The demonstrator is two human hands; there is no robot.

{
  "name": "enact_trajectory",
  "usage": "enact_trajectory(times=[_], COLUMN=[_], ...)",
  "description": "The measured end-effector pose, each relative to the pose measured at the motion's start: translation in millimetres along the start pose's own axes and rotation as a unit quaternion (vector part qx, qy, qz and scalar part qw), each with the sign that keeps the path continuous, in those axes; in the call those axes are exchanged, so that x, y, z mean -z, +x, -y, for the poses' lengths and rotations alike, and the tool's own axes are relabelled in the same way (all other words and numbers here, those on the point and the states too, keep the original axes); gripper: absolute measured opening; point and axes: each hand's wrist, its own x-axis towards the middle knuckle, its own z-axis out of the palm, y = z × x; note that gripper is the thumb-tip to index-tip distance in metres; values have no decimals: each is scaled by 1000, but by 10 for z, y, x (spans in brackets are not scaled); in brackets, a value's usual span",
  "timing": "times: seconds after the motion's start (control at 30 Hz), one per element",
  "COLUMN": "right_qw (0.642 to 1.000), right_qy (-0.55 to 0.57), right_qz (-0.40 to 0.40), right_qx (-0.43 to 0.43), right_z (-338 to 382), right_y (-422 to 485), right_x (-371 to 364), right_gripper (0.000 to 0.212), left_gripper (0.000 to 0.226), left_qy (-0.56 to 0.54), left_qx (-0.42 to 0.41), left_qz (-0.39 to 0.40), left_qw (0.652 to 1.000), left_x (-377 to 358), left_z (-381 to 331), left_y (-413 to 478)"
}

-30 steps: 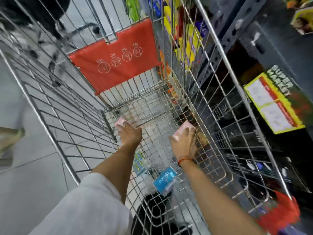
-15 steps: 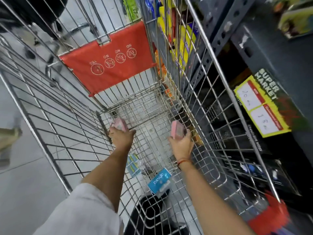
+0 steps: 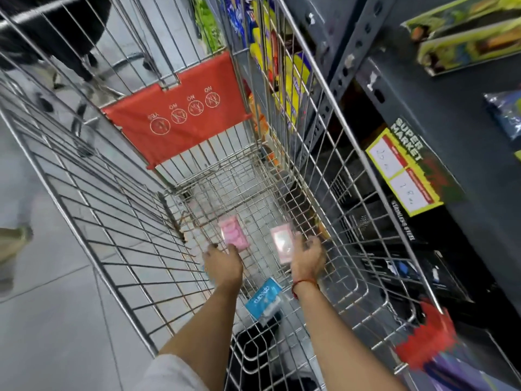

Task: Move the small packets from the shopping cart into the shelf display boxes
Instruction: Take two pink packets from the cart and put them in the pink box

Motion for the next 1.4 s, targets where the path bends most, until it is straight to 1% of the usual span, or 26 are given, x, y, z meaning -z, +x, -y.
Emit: enact_trajectory(times=[0.03, 0.1, 0.2, 0.27, 0.3, 0.33, 0.37, 0.4, 0.43, 0.47, 0.5, 0.57, 0.6, 0.67, 0.7, 0.73, 0.8, 0.87, 0.9, 1.0, 1.13, 1.2, 1.27, 1.4], right_qw=[997, 976, 948, 933, 933, 941, 960, 980, 990, 986, 980, 979, 985, 997, 997, 994, 975, 942, 932, 922, 939, 946, 944, 942], right_qy=[-59, -176, -283, -324, -325, -302, -245, -153, -45, 50, 111, 138, 114, 0, -58, -101, -195, -287, -307, -318, -266, -241, -233, -206], right_qz=[24, 63, 79, 73, 73, 72, 81, 100, 128, 156, 166, 140, 119, 70, 43, 23, 8, 26, 42, 81, 95, 93, 89, 36], right_qx=[50, 108, 120, 137, 139, 132, 107, 73, 32, -5, -30, -52, -53, -25, 0, 30, 105, 174, 191, 206, 197, 195, 214, 262], right_z=[44, 111, 90, -20, -91, -122, -142, -108, -78, -45, -24, -51, -77, -160, -177, -175, -171, -147, -144, -151, -126, -38, 77, 429], right_y=[12, 11, -4, -5, 20, 39, 85, 117, 145, 170, 191, 249, 262, 298, 309, 308, 302, 308, 320, 349, 200, 60, -105, -466], right_x=[-73, -217, -330, -353, -369, -354, -344, -303, -265, -217, -174, -107, -82, -85, -97, -101, -128, -149, -161, -172, -155, -82, 50, 417], right_gripper=[49, 60, 86, 92, 89, 84, 80, 76, 73, 68, 60, 42, 36, 29, 30, 35, 58, 78, 81, 73, 52, 52, 54, 53], left_gripper=[60, 67, 85, 90, 90, 89, 87, 85, 83, 80, 78, 72, 69, 67, 66, 66, 64, 58, 54, 45, 52, 43, 37, 48], left_qy=[34, 82, 67, 52, 42, 32, 23, 18, 17, 14, 11, 10, 17, 33, 41, 45, 45, 31, 30, 42, 41, 31, 10, 24], left_qx=[-12, -33, -42, -35, -33, -32, -33, -31, -30, -28, -26, -30, -34, -42, -49, -54, -63, -63, -66, -79, -97, -100, -107, -180], left_qz=[-15, -8, 57, 64, 54, 43, 34, 31, 32, 33, 33, 34, 36, 35, 30, 26, 22, 22, 19, 5, 0, 0, -6, -50], left_qw=[999, 996, 995, 996, 997, 998, 999, 999, 999, 999, 999, 999, 999, 998, 997, 997, 997, 997, 997, 996, 994, 995, 994, 982], left_x=[-2, -28, -149, -219, -235, -242, -243, -237, -234, -226, -218, -213, -212, -201, -194, -187, -198, -205, -207, -211, -181, -76, 90, 404], left_z=[-54, -185, -252, -191, -160, -137, -119, -121, -115, -112, -103, -96, -90, -82, -80, -77, -55, -41, -22, 8, -20, -112, -228, -458], left_y=[-14, -34, -15, 51, 79, 100, 116, 112, 118, 115, 115, 110, 110, 89, 78, 66, 71, 97, 117, 179, 203, 114, -32, -315])
